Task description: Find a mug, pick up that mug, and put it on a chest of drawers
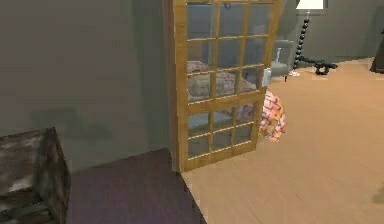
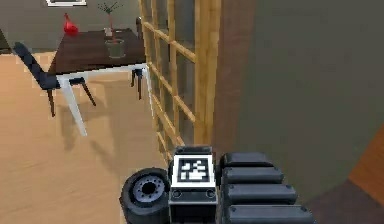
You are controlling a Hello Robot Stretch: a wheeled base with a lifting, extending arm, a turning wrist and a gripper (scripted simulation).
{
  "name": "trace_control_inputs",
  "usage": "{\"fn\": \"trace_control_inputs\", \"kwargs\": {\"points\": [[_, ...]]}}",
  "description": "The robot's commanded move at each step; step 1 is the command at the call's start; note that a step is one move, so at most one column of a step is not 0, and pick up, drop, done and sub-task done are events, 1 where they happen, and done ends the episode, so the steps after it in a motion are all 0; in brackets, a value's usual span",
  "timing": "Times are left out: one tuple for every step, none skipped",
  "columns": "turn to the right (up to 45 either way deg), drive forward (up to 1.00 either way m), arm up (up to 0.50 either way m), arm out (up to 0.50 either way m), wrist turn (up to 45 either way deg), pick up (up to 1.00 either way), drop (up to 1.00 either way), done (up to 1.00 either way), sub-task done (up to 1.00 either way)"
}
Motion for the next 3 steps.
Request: {"fn": "trace_control_inputs", "kwargs": {"points": [[36.0,0.0,0.0,0.0,0.0,0.0,0.0,0.0,0.0],[0.0,1.0,0.0,0.0,0.0,0.0,0.0,0.0,0.0],[0.0,1.0,0.0,0.0,0.0,0.0,0.0,0.0,0.0]]}}
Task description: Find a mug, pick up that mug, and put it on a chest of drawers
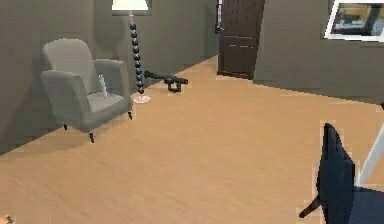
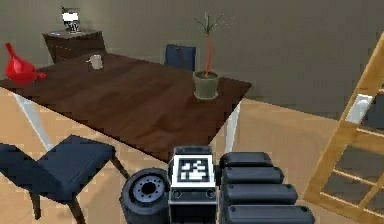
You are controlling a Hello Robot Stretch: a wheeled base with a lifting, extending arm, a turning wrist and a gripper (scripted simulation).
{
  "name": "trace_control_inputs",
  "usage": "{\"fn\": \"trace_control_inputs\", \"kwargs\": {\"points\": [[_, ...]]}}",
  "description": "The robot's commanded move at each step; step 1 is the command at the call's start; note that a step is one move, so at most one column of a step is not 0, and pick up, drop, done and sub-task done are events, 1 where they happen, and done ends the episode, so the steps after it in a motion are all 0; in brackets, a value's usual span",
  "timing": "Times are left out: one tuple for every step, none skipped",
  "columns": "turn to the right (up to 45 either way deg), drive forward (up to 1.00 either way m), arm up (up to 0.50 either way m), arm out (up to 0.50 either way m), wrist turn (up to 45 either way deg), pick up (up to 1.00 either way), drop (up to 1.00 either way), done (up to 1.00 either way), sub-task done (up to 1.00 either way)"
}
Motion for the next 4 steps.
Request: {"fn": "trace_control_inputs", "kwargs": {"points": [[6.0,0.0,0.0,0.0,0.0,0.0,0.0,0.0,0.0],[0.0,0.55,0.0,0.0,0.0,0.0,0.0,0.0,0.0],[15.0,0.0,0.0,0.0,0.0,0.0,0.0,0.0,0.0],[0.0,1.0,0.0,0.0,0.0,0.0,0.0,0.0,0.0]]}}
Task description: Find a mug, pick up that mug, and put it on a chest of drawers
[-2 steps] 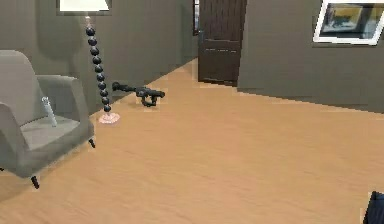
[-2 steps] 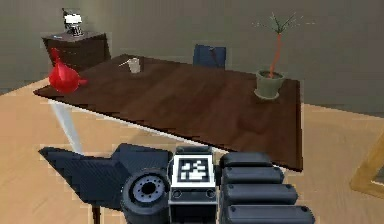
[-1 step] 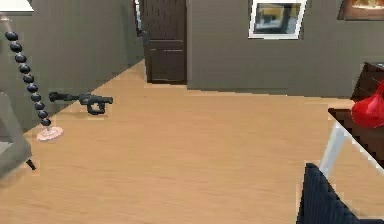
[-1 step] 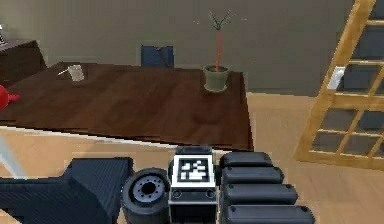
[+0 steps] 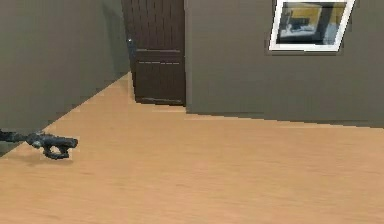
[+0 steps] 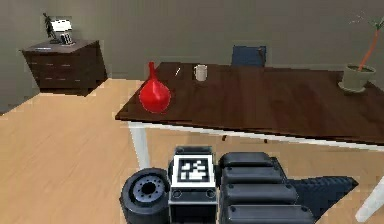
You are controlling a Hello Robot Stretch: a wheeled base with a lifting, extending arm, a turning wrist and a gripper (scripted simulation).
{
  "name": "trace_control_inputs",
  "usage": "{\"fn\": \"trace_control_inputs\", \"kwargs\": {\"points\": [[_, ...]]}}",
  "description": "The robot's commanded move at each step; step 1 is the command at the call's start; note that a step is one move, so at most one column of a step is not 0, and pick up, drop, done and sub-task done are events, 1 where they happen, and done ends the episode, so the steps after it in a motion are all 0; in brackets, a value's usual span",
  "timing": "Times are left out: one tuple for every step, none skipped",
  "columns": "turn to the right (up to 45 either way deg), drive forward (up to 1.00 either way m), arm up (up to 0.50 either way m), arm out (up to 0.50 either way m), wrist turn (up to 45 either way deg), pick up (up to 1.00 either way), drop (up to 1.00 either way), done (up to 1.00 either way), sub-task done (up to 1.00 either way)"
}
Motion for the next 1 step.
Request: {"fn": "trace_control_inputs", "kwargs": {"points": [[3.0,0.0,0.0,0.0,0.0,0.0,0.0,0.0,0.0]]}}
